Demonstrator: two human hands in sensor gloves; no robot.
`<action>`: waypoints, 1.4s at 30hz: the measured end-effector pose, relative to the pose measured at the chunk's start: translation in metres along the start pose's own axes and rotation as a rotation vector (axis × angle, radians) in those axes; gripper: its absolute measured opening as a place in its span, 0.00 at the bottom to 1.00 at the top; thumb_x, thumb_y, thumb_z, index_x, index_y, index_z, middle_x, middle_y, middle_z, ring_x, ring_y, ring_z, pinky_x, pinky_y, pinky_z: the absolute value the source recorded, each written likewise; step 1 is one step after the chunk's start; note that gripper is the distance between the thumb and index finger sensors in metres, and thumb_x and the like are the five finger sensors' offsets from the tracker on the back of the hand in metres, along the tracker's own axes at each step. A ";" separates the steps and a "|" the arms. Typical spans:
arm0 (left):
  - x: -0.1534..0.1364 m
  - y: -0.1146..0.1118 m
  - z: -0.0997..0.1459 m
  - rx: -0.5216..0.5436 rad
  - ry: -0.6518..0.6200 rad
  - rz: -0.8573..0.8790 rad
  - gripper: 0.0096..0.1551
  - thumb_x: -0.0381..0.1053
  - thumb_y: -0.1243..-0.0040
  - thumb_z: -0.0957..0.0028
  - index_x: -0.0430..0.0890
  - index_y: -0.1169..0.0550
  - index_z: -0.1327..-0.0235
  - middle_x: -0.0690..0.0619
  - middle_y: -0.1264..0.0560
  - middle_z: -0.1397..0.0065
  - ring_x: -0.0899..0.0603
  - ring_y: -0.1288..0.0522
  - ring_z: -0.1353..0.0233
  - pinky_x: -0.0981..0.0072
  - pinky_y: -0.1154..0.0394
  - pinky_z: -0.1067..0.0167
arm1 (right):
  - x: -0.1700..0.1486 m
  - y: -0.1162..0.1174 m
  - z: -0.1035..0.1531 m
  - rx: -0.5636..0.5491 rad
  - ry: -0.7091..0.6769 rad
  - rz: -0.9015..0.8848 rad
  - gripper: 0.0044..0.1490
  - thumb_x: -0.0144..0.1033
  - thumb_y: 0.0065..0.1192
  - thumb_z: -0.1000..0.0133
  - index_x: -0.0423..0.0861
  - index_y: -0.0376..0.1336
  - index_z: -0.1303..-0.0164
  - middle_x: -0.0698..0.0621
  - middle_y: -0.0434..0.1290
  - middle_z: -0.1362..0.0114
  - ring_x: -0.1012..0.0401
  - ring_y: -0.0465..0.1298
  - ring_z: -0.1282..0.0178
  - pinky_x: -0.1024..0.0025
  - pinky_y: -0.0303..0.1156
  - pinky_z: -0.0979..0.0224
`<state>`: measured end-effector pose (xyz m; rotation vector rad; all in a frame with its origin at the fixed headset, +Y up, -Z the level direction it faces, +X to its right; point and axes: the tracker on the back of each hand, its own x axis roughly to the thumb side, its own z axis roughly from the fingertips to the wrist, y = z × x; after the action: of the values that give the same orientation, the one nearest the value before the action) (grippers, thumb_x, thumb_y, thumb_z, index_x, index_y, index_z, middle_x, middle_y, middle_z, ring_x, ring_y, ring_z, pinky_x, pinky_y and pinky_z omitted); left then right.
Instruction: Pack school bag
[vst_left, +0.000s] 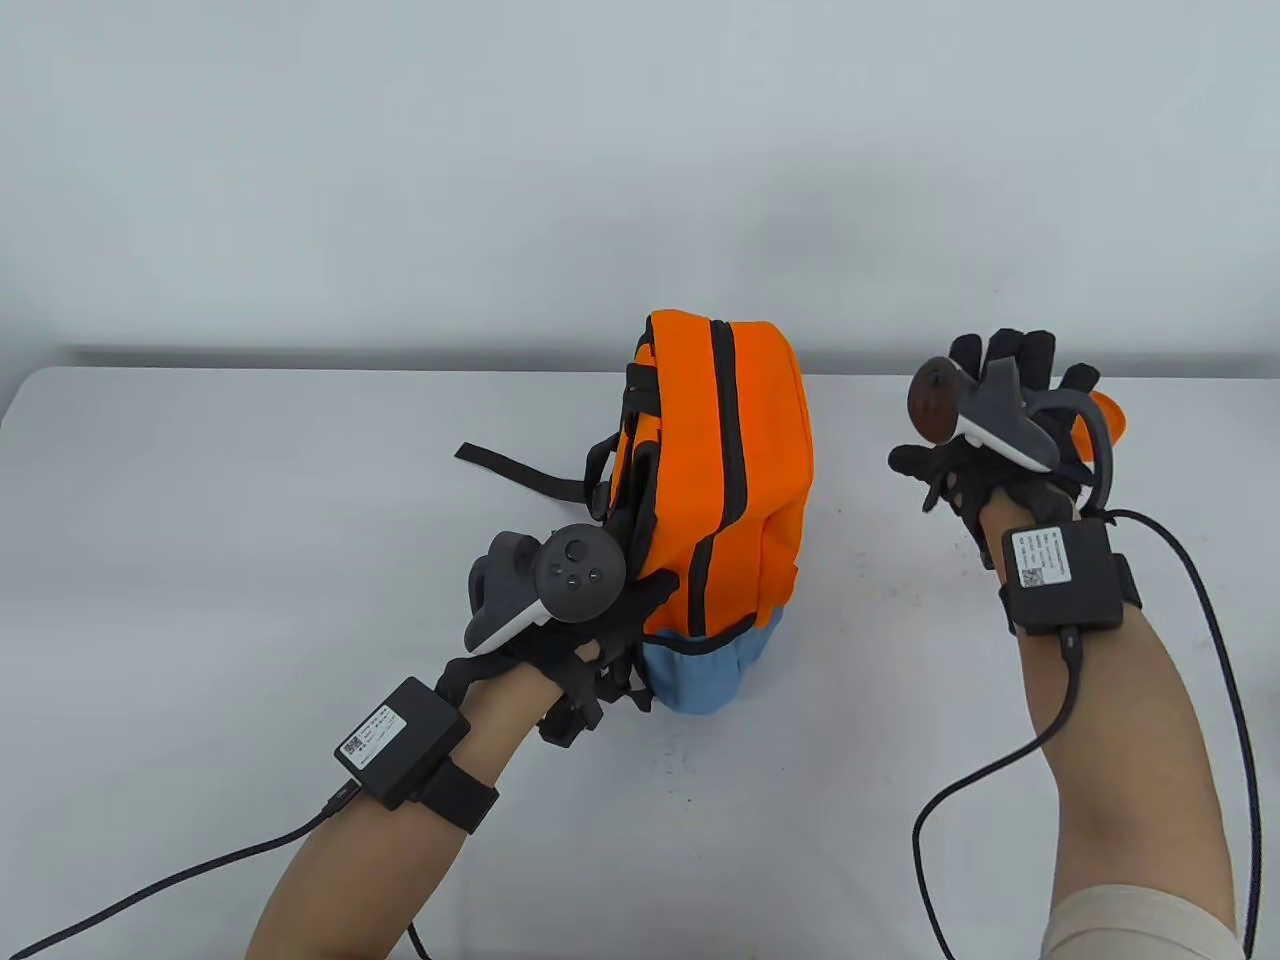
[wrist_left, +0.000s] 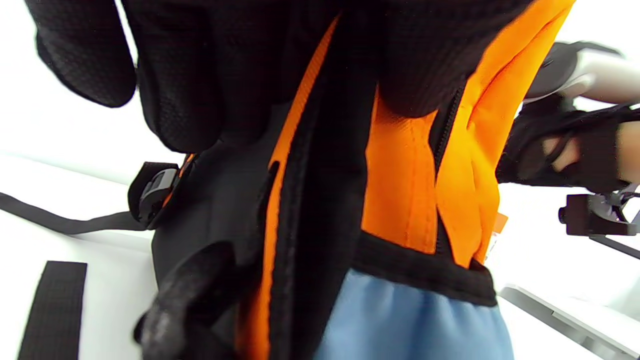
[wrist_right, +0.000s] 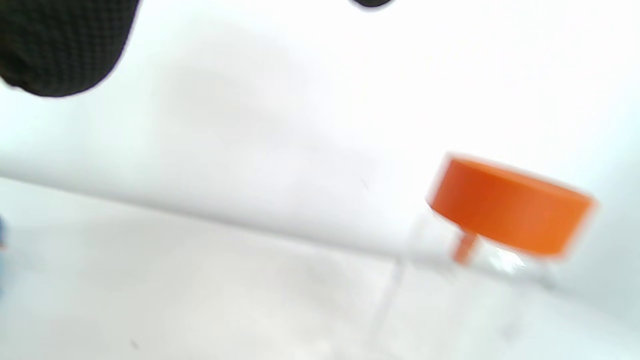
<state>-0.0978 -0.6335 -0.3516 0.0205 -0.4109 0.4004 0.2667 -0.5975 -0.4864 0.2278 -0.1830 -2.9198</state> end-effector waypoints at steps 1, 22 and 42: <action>0.000 0.000 0.000 0.002 0.000 0.003 0.49 0.61 0.41 0.37 0.25 0.32 0.18 0.28 0.23 0.24 0.20 0.21 0.29 0.18 0.29 0.32 | -0.006 0.005 -0.009 0.066 0.032 -0.014 0.81 0.68 0.65 0.63 0.39 0.24 0.23 0.24 0.28 0.18 0.29 0.28 0.24 0.16 0.34 0.32; 0.000 -0.001 -0.002 -0.048 0.007 0.018 0.48 0.59 0.41 0.37 0.24 0.32 0.19 0.26 0.23 0.24 0.19 0.22 0.29 0.17 0.30 0.33 | -0.037 0.030 -0.028 0.047 0.211 0.050 0.63 0.52 0.80 0.64 0.35 0.55 0.26 0.22 0.61 0.26 0.31 0.72 0.35 0.42 0.83 0.45; 0.002 0.002 0.014 0.063 -0.012 -0.083 0.48 0.62 0.36 0.40 0.27 0.28 0.21 0.31 0.19 0.28 0.25 0.16 0.35 0.24 0.24 0.34 | -0.005 -0.007 0.073 0.012 -0.244 -0.106 0.69 0.59 0.88 0.72 0.34 0.59 0.28 0.30 0.73 0.31 0.42 0.83 0.54 0.54 0.87 0.63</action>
<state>-0.1026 -0.6326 -0.3379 0.1006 -0.4076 0.3310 0.2581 -0.5815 -0.4156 -0.1218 -0.2322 -3.0460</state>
